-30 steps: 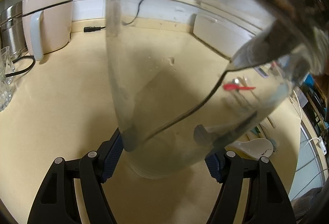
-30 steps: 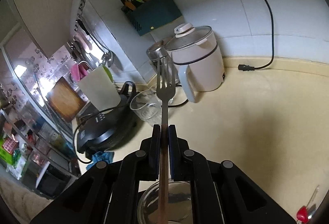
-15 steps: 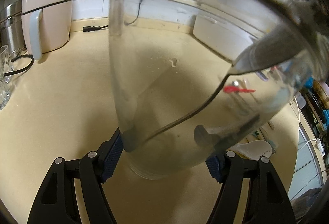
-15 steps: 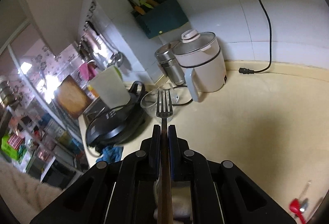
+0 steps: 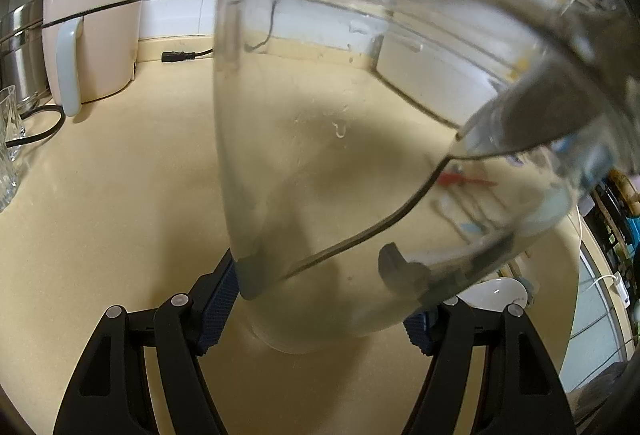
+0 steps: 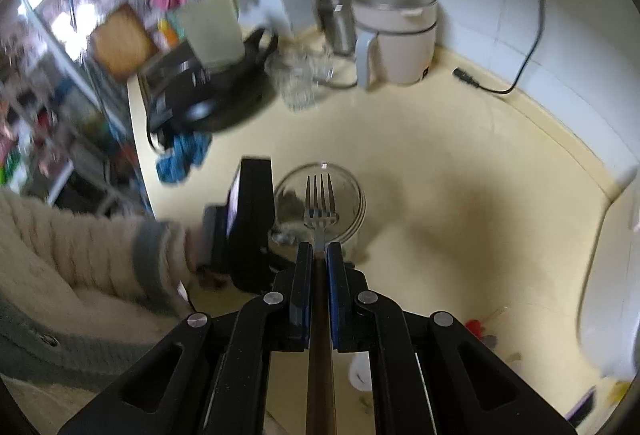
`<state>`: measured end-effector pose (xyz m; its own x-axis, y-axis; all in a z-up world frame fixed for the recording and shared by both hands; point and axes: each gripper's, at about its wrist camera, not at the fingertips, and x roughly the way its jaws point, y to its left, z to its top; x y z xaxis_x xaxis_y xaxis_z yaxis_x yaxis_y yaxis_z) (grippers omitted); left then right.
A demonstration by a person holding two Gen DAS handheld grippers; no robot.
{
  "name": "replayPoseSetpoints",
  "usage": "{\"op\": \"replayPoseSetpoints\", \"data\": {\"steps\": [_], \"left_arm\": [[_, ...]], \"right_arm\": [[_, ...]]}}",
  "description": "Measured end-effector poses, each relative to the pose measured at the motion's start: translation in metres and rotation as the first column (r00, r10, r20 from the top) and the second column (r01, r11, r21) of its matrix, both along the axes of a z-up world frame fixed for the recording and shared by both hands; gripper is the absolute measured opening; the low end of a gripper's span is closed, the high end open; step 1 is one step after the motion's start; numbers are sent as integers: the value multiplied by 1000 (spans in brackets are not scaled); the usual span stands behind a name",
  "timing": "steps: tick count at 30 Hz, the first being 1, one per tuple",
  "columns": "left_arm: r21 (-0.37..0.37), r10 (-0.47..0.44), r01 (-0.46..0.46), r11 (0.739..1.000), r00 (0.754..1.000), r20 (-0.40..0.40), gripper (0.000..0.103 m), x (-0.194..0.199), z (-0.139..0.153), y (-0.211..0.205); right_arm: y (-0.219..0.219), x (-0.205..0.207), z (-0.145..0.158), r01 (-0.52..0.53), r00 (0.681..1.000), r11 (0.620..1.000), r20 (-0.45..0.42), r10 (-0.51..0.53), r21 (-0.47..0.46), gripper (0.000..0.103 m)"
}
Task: Organize utensils
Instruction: 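Lower the fork into the jar held by the left tool and release, then grasp the white ceramic spoon by its handle with the right tool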
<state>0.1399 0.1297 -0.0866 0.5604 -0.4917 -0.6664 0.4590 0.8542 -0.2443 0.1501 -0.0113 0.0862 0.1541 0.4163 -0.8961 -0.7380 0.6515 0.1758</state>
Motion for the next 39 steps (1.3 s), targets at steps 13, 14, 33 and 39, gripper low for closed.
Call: {"op": "replayPoseSetpoints", "data": {"steps": [13, 14, 33, 39], "left_arm": [[5, -1, 1, 1000, 1000, 1, 75, 2, 0, -2], [5, -1, 1, 1000, 1000, 2, 75, 2, 0, -2], [4, -1, 1, 1000, 1000, 2, 75, 2, 0, -1], [5, -1, 1, 1000, 1000, 2, 75, 2, 0, -1]], "right_arm": [[35, 16, -1, 13, 998, 995, 59, -7, -104, 23], [30, 16, 5, 36, 998, 996, 63, -31, -80, 23], [-169, -57, -55, 696, 704, 705, 63, -707, 132, 23], [-145, -85, -127, 633, 772, 774, -72, -631, 0, 24]]}}
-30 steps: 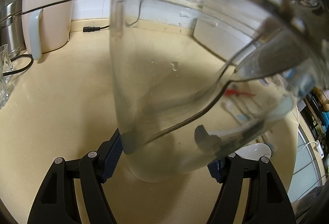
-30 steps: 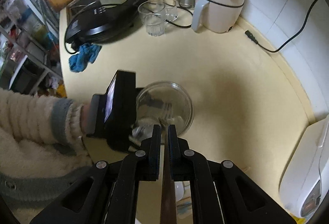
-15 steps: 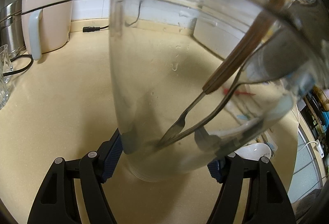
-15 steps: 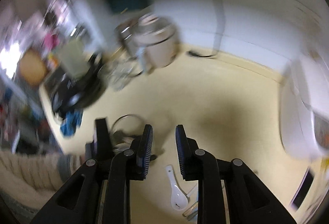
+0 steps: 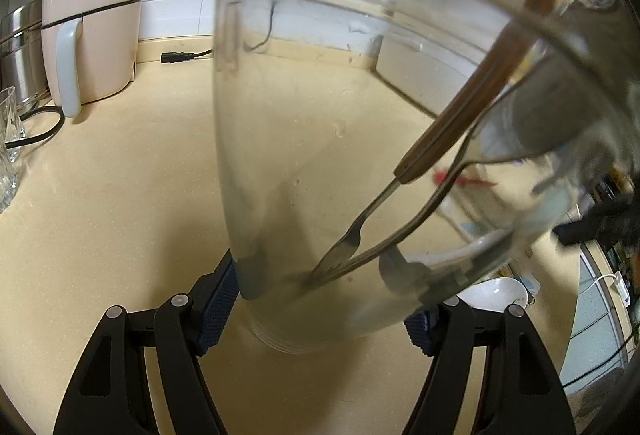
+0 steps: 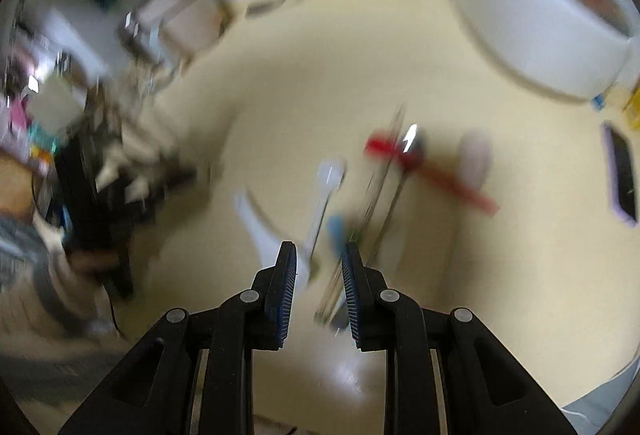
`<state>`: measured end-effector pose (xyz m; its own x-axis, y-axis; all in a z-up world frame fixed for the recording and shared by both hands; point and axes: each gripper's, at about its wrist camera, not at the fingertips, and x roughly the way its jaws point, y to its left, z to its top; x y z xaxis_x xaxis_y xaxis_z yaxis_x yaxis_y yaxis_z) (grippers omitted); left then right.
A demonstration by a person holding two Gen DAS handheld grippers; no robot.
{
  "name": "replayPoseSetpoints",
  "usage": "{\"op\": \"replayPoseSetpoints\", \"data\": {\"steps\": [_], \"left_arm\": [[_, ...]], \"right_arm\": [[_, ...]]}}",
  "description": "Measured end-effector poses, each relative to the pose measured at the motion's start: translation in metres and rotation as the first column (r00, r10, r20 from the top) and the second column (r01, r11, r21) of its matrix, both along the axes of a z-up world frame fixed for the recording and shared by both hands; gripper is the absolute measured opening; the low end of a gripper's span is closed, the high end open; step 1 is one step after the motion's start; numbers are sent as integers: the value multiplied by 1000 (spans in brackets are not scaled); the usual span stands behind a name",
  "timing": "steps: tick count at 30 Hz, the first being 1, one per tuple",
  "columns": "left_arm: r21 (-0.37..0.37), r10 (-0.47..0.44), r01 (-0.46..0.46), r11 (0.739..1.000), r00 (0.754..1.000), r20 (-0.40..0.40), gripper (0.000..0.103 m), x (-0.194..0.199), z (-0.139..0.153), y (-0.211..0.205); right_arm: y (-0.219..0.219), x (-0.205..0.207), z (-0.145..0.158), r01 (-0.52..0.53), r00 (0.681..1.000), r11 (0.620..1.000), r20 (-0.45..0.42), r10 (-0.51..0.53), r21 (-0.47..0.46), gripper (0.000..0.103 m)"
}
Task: Organize utensils
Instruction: 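Grasp the white ceramic spoon by its handle with the right tool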
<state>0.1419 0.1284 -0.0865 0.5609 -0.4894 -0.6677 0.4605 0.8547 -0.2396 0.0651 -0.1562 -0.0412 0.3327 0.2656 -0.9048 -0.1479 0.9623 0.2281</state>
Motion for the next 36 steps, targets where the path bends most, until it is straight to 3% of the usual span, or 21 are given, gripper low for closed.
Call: {"op": "replayPoseSetpoints", "data": {"steps": [8, 17, 22, 24, 25, 30, 36], "left_arm": [[1, 0, 0, 1000, 1000, 1, 76, 1, 1, 0], [11, -2, 2, 1000, 1000, 4, 76, -1, 1, -4], [10, -2, 2, 1000, 1000, 4, 76, -1, 1, -4], [10, -2, 2, 1000, 1000, 4, 76, -1, 1, -4], [10, -2, 2, 1000, 1000, 4, 76, -1, 1, -4], [11, -2, 2, 1000, 1000, 4, 76, -1, 1, -4], [11, -2, 2, 1000, 1000, 4, 76, 0, 1, -4]], "right_arm": [[45, 27, -18, -192, 981, 978, -21, 191, -78, 24], [100, 64, -52, -416, 909, 895, -96, 405, -160, 25], [108, 69, -51, -459, 888, 865, -80, 453, -204, 25], [110, 67, -50, -479, 877, 848, -73, 475, -227, 23], [111, 66, -49, -482, 875, 846, -67, 480, -229, 14], [97, 57, -41, -422, 905, 890, -28, 424, -175, 14], [64, 37, -4, -257, 961, 966, 102, 257, -9, 14]]}}
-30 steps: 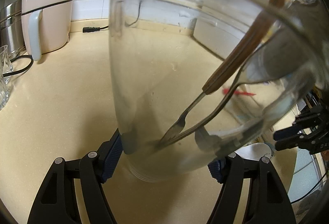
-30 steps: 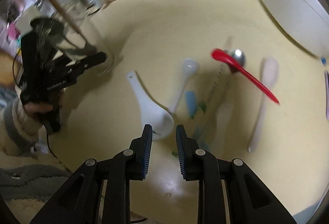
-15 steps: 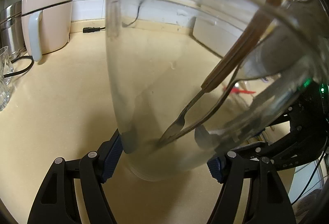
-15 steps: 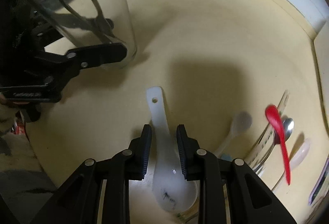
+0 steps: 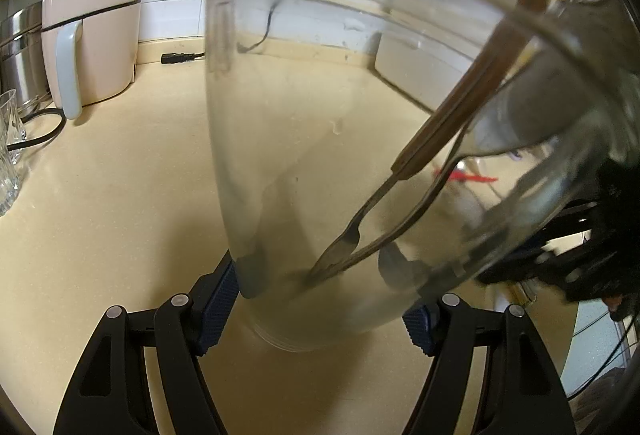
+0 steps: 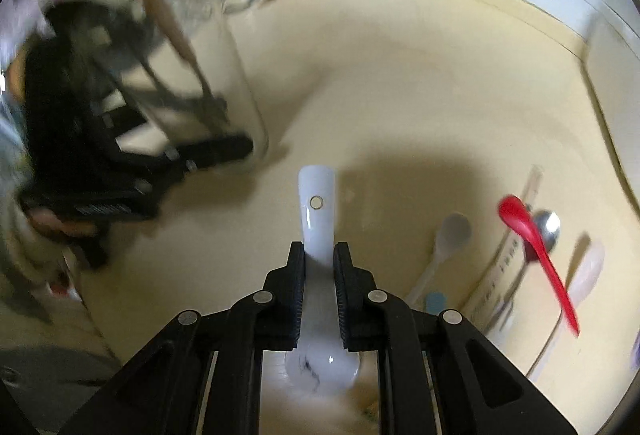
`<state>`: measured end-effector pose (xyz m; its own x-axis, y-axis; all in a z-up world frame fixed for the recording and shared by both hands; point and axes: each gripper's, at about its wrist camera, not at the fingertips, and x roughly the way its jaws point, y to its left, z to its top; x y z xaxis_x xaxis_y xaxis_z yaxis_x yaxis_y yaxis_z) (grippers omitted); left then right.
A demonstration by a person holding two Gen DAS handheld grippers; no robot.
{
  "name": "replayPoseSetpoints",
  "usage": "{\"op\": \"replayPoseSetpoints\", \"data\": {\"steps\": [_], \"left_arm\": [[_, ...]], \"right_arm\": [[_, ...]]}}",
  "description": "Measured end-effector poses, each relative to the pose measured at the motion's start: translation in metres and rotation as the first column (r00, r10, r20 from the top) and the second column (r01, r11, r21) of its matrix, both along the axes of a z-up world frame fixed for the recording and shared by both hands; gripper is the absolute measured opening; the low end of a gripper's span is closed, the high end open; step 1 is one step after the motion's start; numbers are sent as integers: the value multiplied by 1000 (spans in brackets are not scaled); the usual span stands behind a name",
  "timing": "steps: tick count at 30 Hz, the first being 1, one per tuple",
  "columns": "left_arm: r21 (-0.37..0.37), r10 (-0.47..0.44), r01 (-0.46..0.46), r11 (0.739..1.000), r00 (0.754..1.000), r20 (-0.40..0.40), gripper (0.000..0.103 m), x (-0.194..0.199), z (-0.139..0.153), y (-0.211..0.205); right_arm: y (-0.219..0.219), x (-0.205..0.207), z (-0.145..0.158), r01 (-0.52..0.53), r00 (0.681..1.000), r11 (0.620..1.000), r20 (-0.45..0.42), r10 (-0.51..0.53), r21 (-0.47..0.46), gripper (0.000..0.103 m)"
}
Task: Organize utensils
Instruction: 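Grasp the white ceramic spoon by its handle with the right tool, then drop the white ceramic spoon into the jar held by the left tool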
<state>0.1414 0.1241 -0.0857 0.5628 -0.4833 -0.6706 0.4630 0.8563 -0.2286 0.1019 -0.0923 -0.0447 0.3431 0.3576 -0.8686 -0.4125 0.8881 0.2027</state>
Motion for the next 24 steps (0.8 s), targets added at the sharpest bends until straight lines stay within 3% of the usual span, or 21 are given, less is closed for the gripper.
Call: {"op": "replayPoseSetpoints", "data": {"steps": [6, 11, 15, 19, 24], "left_arm": [[0, 0, 0, 1000, 1000, 0, 76, 0, 0, 0], [0, -1, 1, 1000, 1000, 0, 76, 0, 0, 0], [0, 0, 0, 1000, 1000, 0, 76, 0, 0, 0], [0, 0, 0, 1000, 1000, 0, 76, 0, 0, 0], [1, 0, 0, 1000, 1000, 0, 76, 0, 0, 0]], "right_arm": [[-38, -23, 36, 171, 982, 972, 51, -182, 162, 14], [-45, -20, 72, 200, 965, 961, 133, -227, 192, 14], [-35, -2, 128, 163, 943, 962, 254, -217, 220, 14], [-12, 18, 191, 54, 915, 957, 368, -162, 286, 14], [34, 40, 210, -74, 911, 948, 407, -62, 309, 14]]}}
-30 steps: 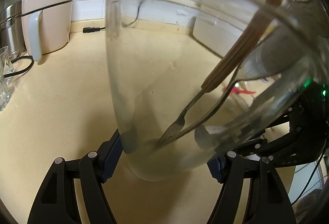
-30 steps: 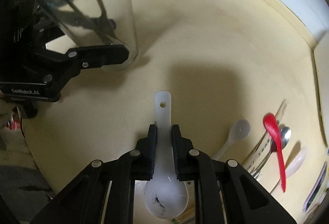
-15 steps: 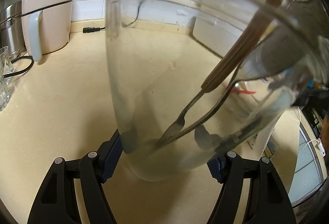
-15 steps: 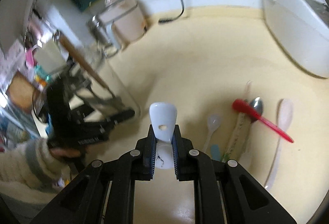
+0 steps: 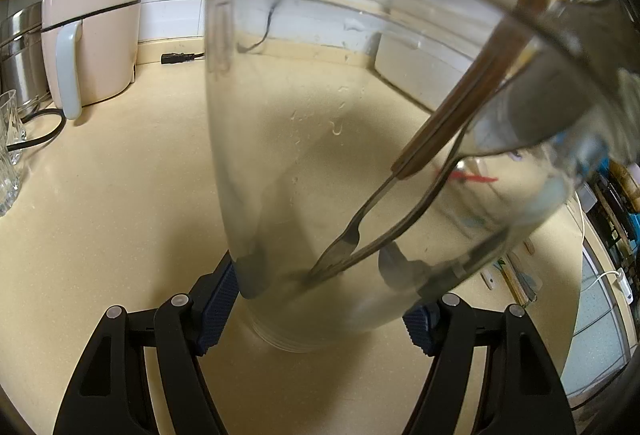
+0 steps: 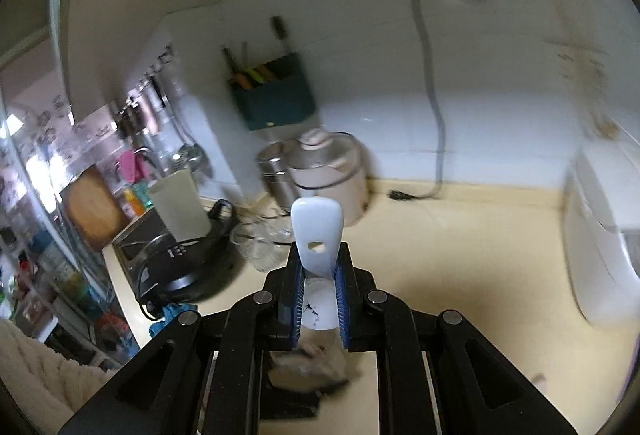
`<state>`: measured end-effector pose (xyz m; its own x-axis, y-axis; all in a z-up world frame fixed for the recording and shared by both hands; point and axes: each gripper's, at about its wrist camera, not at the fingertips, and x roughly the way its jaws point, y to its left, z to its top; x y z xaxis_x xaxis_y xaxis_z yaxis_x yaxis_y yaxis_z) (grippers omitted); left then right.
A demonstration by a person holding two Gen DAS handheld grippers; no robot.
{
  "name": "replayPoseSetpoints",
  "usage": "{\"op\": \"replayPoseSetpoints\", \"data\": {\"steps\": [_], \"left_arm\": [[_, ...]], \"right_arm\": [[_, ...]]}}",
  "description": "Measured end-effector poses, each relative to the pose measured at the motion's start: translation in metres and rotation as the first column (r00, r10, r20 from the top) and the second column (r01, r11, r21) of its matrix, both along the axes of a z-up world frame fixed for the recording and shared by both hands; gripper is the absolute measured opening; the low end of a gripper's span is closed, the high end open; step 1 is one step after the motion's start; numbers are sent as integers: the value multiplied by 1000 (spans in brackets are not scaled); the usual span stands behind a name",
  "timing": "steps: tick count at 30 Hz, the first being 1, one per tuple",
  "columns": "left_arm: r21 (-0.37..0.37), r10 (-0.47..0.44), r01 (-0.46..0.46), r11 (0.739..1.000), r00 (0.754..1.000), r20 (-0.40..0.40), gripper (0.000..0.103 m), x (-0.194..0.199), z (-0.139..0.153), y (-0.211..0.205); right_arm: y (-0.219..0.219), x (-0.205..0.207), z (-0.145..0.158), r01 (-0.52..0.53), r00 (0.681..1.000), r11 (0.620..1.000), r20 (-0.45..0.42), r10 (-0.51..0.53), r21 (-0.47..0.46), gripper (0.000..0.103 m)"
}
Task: Organize utensils
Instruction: 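Drop the white ceramic spoon into the jar held by the left tool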
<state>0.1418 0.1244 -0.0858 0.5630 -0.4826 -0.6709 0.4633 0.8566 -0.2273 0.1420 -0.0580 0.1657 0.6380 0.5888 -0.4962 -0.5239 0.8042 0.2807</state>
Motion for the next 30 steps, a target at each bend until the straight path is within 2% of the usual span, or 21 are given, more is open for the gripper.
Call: {"op": "replayPoseSetpoints", "data": {"steps": [5, 9, 16, 21, 24, 26, 30], "left_arm": [[-1, 0, 0, 1000, 1000, 0, 76, 0, 0, 0], [-1, 0, 0, 1000, 1000, 0, 76, 0, 0, 0], [-6, -2, 2, 1000, 1000, -3, 76, -1, 0, -2], [-3, -1, 1, 1000, 1000, -1, 76, 1, 1, -3], [-3, -2, 2, 1000, 1000, 0, 76, 2, 1, -1], [0, -2, 2, 1000, 1000, 2, 76, 1, 1, -3], [-1, -2, 2, 1000, 1000, 2, 76, 0, 2, -4]], "right_arm": [[50, 17, -36, -85, 994, 993, -74, 80, -78, 14], [83, 21, -68, -126, 986, 967, -136, 97, -221, 14], [101, 18, -99, -164, 973, 922, -212, 93, -350, 15], [100, 20, -100, -145, 970, 914, -237, 56, -378, 19], [93, 15, -89, -123, 976, 923, -215, 45, -364, 19], [86, 12, -80, -99, 979, 933, -203, 28, -346, 19], [44, 4, -52, -8, 986, 971, -164, -32, -241, 21]]}}
